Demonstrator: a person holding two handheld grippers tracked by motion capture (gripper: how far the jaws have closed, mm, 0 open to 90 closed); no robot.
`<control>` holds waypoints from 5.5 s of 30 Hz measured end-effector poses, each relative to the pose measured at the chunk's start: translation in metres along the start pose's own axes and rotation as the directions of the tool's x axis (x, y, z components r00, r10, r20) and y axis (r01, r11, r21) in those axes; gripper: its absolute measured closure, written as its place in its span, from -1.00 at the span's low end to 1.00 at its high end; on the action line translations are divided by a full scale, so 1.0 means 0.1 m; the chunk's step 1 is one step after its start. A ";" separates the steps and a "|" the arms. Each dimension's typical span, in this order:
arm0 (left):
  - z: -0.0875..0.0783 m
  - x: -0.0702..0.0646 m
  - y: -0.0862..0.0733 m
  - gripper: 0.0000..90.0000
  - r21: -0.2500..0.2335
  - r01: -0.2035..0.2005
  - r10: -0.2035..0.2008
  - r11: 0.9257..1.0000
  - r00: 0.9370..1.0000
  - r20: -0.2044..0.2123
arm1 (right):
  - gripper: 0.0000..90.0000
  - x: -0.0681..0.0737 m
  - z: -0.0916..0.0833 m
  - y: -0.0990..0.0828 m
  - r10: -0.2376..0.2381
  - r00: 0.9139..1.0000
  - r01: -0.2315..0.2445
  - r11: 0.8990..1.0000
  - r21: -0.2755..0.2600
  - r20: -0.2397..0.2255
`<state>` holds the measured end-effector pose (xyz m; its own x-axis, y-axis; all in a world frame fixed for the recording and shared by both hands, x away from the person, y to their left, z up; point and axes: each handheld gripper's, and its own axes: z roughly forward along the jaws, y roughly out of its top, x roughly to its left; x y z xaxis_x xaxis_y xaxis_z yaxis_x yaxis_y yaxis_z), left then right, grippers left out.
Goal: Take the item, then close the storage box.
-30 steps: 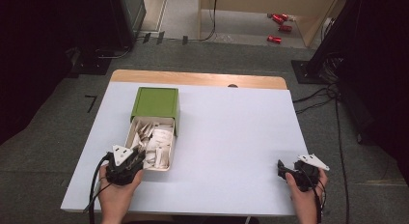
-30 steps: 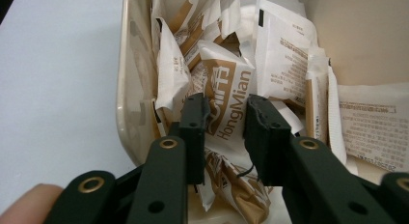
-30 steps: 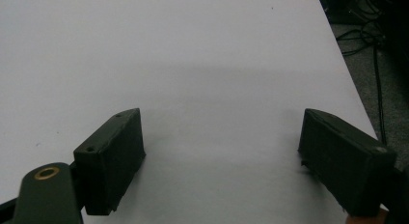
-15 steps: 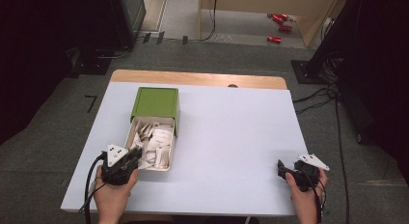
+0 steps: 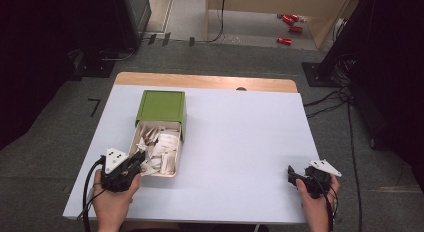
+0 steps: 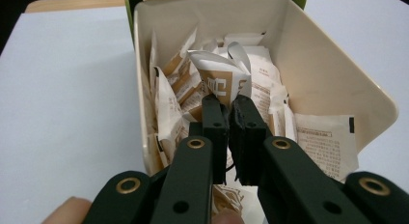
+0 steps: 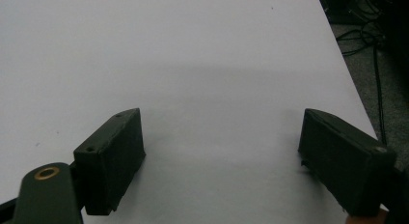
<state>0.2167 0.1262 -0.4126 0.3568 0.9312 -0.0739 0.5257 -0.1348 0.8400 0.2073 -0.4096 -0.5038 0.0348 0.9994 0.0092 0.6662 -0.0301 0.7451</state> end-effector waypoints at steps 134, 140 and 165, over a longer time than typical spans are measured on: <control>0.23 0.86 -0.28 0.13 0.057 0.118 -0.110 0.991 0.987 -0.118 | -0.65 0.00 0.00 0.00 0.001 1.000 -0.001 1.000 0.003 0.000; 0.11 0.85 -0.21 0.07 0.017 0.116 -0.113 0.993 0.987 -0.118 | -0.65 0.00 0.00 0.00 0.001 1.000 -0.001 1.000 0.004 -0.001; -0.25 0.63 0.03 0.17 -0.105 0.087 -0.094 0.991 0.994 -0.062 | -0.65 0.00 0.01 0.00 0.004 1.000 -0.003 1.000 0.007 -0.002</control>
<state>0.2212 0.1927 -0.4009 0.2569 0.9591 -0.1190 0.4707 -0.0166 0.8822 0.2080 -0.4097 -0.5038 0.0358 0.9993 0.0130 0.6712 -0.0337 0.7405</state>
